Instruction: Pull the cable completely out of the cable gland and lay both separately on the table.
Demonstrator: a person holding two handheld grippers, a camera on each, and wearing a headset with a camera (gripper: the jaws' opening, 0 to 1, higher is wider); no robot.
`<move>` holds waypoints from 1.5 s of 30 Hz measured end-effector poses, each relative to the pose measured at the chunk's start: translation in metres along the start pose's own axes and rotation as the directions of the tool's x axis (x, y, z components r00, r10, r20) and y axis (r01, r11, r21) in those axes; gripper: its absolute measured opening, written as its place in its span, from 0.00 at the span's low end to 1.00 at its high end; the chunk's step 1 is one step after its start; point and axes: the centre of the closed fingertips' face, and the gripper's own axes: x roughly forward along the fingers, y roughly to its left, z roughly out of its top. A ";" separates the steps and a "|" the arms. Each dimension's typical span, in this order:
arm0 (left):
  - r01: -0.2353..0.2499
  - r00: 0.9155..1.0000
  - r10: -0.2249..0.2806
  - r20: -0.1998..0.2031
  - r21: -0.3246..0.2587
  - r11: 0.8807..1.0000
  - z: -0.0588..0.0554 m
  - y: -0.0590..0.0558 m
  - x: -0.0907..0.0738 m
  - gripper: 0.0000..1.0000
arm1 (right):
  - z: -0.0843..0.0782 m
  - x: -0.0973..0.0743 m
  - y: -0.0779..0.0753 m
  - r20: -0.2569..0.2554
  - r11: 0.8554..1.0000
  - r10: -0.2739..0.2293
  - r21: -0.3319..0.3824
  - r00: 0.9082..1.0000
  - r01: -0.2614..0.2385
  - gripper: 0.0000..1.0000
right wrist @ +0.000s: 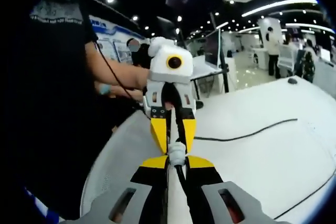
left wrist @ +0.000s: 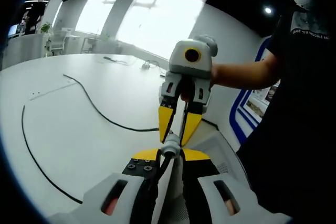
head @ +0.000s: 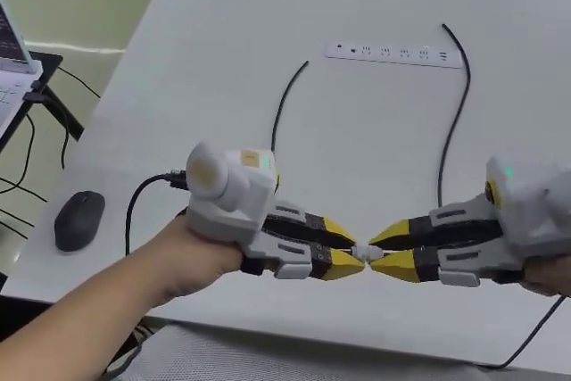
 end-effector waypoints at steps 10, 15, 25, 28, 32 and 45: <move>-0.009 1.000 0.009 -0.022 0.013 1.000 -0.005 0.000 0.005 0.15 | -0.010 0.004 -0.003 -0.101 0.980 -0.083 -0.188 0.991 0.063 0.08; -0.018 1.000 0.019 -0.020 0.017 1.000 -0.004 0.002 0.004 0.15 | -0.011 0.003 -0.007 -0.097 0.983 -0.081 -0.175 0.992 0.063 0.08; -0.027 1.000 0.028 -0.010 0.036 0.999 0.000 0.002 0.002 0.16 | -0.010 0.002 -0.011 -0.078 0.996 -0.085 -0.018 0.993 0.084 0.10; -0.031 0.999 0.031 -0.014 0.045 0.999 0.000 0.003 0.001 0.16 | -0.008 0.002 -0.010 -0.075 0.996 -0.089 -0.029 0.993 0.087 0.13; -0.041 0.999 0.042 -0.014 0.058 0.997 0.002 0.004 -0.002 0.16 | 0.005 -0.004 -0.008 0.003 0.988 -0.099 0.118 0.995 0.098 0.19; -0.089 0.996 0.090 -0.001 0.157 0.984 0.014 0.006 -0.004 0.15 | -0.007 -0.020 -0.026 -0.112 0.930 -0.353 0.061 0.929 0.361 0.13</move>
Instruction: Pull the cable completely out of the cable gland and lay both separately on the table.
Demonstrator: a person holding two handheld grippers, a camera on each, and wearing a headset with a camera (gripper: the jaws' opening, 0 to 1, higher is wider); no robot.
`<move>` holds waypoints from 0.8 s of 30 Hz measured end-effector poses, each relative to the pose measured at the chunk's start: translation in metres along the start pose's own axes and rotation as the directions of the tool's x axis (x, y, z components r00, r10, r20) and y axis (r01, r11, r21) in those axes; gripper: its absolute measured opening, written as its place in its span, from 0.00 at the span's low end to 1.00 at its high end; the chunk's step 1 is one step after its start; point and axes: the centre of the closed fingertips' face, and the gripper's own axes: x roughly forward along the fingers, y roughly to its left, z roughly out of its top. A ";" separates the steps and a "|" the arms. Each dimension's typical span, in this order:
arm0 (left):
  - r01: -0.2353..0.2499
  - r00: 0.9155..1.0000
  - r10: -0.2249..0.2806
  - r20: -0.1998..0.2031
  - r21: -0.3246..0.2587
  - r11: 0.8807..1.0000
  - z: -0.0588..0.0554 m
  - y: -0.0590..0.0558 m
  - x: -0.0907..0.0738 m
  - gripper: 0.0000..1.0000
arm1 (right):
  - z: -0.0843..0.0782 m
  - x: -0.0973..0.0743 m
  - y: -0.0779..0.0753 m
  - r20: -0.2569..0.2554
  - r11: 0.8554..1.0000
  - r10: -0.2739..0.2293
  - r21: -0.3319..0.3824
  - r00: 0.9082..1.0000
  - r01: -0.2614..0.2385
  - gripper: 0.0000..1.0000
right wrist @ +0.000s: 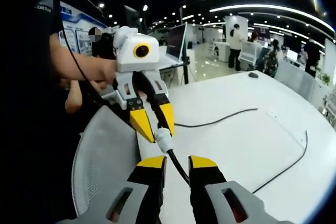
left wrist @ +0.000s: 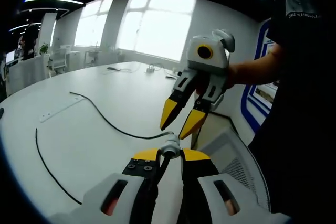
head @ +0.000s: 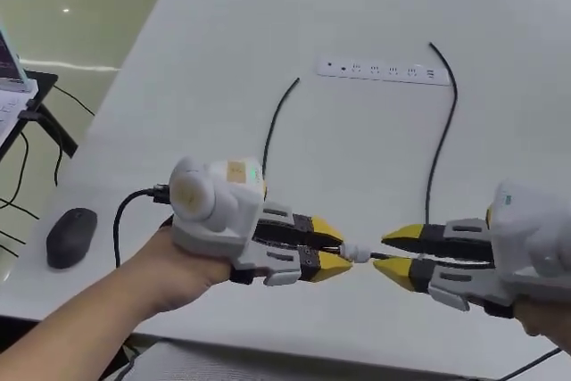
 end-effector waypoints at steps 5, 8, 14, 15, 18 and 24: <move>-0.014 1.000 0.014 0.012 -0.005 1.000 0.004 0.003 0.001 0.15 | 0.001 0.000 -0.003 -0.007 0.999 -0.030 -0.013 1.000 0.030 0.06; -0.020 0.999 0.021 0.033 -0.025 0.999 0.009 0.004 0.002 0.15 | 0.004 0.000 -0.003 -0.009 0.999 -0.030 -0.033 1.000 0.030 0.07; -0.021 0.999 0.022 0.031 -0.038 0.999 0.011 0.005 0.004 0.15 | 0.003 0.002 -0.008 -0.033 0.993 -0.057 -0.105 0.998 0.054 0.04; -0.022 0.999 0.023 0.030 -0.037 0.999 0.012 0.006 0.005 0.15 | 0.003 0.002 -0.008 -0.035 0.991 -0.059 -0.126 0.998 0.054 0.03; -0.030 0.999 0.031 0.021 -0.037 0.999 0.013 0.008 0.006 0.15 | 0.002 0.004 -0.011 -0.039 0.986 -0.077 -0.149 0.996 0.071 0.03; -0.036 0.999 0.036 0.003 -0.030 0.999 0.010 0.010 0.008 0.15 | -0.003 0.008 -0.012 -0.065 0.976 -0.087 -0.206 0.994 0.072 0.00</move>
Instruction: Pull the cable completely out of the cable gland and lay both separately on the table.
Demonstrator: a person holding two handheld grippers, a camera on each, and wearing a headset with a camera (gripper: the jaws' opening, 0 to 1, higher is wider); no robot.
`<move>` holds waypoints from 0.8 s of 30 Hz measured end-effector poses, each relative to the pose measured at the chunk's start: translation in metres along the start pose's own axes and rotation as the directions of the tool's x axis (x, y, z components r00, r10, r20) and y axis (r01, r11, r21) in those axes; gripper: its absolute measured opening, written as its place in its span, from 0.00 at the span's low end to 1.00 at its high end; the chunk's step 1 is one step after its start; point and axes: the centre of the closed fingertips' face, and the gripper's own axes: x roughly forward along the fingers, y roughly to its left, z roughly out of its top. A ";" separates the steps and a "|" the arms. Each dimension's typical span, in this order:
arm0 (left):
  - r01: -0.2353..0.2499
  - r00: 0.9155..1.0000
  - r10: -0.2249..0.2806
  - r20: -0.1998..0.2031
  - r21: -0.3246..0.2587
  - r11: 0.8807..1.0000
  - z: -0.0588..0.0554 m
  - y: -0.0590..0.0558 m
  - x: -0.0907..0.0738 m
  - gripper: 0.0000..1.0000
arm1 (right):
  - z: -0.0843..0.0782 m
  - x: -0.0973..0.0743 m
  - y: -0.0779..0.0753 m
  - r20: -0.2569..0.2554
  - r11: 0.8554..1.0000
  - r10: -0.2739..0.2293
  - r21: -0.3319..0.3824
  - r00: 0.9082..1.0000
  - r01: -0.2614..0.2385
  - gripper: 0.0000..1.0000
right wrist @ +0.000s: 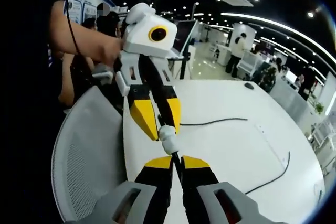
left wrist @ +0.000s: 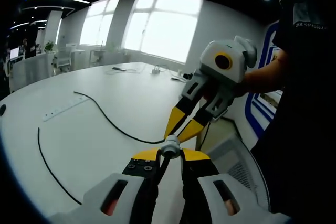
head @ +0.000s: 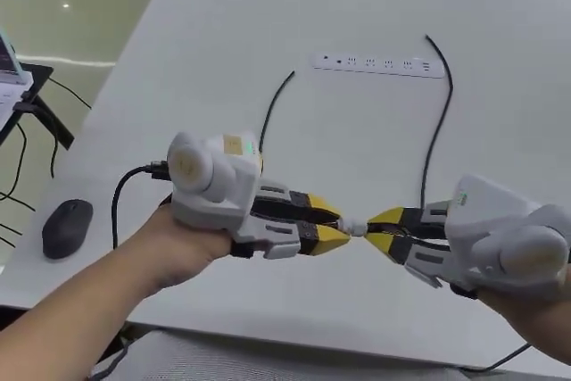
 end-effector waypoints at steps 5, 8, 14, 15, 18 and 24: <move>0.000 1.000 0.000 -0.004 -0.006 1.000 -0.002 0.001 0.000 0.15 | -0.002 0.002 -0.001 -0.013 0.999 -0.014 -0.029 1.000 0.013 0.00; -0.001 1.000 0.001 0.002 -0.010 1.000 -0.001 0.002 0.000 0.15 | -0.002 0.001 -0.003 -0.006 1.000 -0.014 -0.005 1.000 0.014 0.00; -0.003 1.000 0.003 0.001 -0.008 1.000 -0.002 0.003 0.002 0.15 | -0.005 0.002 -0.004 -0.007 1.000 -0.018 0.007 1.000 0.018 0.00; -0.003 1.000 0.003 0.000 -0.006 1.000 -0.002 0.003 0.002 0.15 | -0.005 0.002 -0.004 -0.007 1.000 -0.017 0.007 1.000 0.017 0.00; -0.005 1.000 0.005 0.001 -0.004 1.000 -0.002 0.003 0.002 0.15 | -0.006 0.003 -0.004 -0.007 1.000 -0.017 0.012 1.000 0.017 0.00; -0.003 1.000 0.003 0.005 -0.010 1.000 -0.002 0.003 0.002 0.15 | -0.007 0.002 -0.005 -0.008 1.000 -0.011 0.019 1.000 0.011 0.00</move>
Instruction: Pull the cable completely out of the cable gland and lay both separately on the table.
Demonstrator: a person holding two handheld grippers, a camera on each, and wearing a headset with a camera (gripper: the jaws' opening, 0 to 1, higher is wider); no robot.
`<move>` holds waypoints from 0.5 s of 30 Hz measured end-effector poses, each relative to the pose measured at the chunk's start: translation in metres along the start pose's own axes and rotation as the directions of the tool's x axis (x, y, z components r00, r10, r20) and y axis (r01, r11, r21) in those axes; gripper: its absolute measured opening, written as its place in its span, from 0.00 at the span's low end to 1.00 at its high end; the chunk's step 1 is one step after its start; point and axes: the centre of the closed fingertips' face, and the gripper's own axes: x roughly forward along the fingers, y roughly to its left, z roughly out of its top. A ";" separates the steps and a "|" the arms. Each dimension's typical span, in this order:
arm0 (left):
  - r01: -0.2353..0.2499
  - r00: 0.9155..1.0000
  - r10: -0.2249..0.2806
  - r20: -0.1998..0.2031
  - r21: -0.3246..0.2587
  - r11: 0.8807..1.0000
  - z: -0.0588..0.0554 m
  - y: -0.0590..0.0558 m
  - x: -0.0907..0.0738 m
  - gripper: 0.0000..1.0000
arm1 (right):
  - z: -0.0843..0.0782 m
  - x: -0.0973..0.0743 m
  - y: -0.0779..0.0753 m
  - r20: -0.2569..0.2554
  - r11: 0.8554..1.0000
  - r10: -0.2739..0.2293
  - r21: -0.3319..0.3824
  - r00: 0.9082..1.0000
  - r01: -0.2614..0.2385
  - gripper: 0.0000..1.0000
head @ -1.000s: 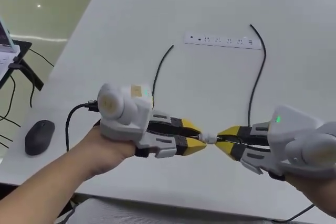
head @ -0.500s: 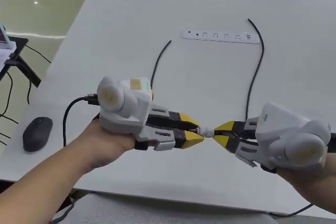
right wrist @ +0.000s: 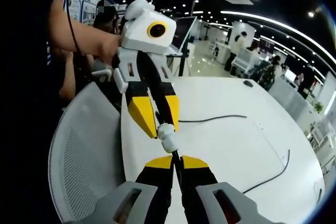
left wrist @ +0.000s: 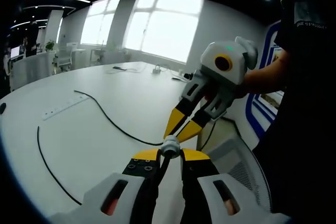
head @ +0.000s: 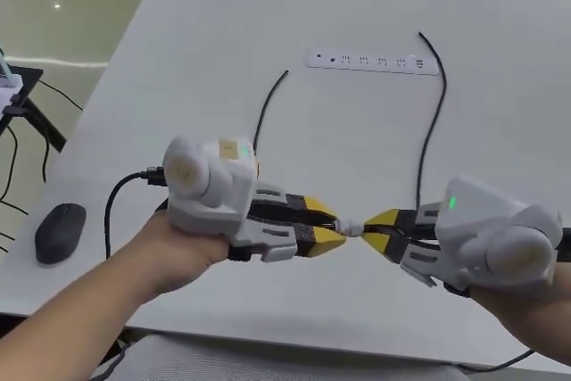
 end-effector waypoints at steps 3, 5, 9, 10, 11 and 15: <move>0.002 1.000 -0.002 -0.001 0.002 1.000 0.000 0.000 0.000 0.15 | -0.001 0.000 0.000 0.002 1.000 0.002 0.014 1.000 -0.002 0.00; -0.001 1.000 0.001 0.001 0.005 1.000 0.001 0.000 0.000 0.15 | -0.002 -0.001 -0.001 -0.002 0.999 -0.002 0.033 1.000 0.002 0.00; 0.004 1.000 -0.004 0.001 0.004 1.000 0.001 0.000 -0.001 0.15 | -0.003 -0.002 -0.001 0.001 0.999 0.000 0.049 1.000 0.000 0.00; 0.004 1.000 -0.004 0.000 0.006 1.000 0.001 0.000 -0.001 0.15 | -0.003 -0.002 -0.001 0.001 0.999 0.000 0.051 1.000 0.000 0.00; 0.003 1.000 -0.003 0.001 0.007 1.000 0.001 0.000 -0.001 0.15 | -0.004 -0.002 -0.001 0.000 0.999 -0.003 0.055 1.000 0.003 0.00; 0.001 1.000 -0.001 0.005 0.002 1.000 0.002 0.001 -0.002 0.15 | -0.007 -0.003 -0.004 -0.010 0.997 -0.010 0.076 1.000 0.011 0.00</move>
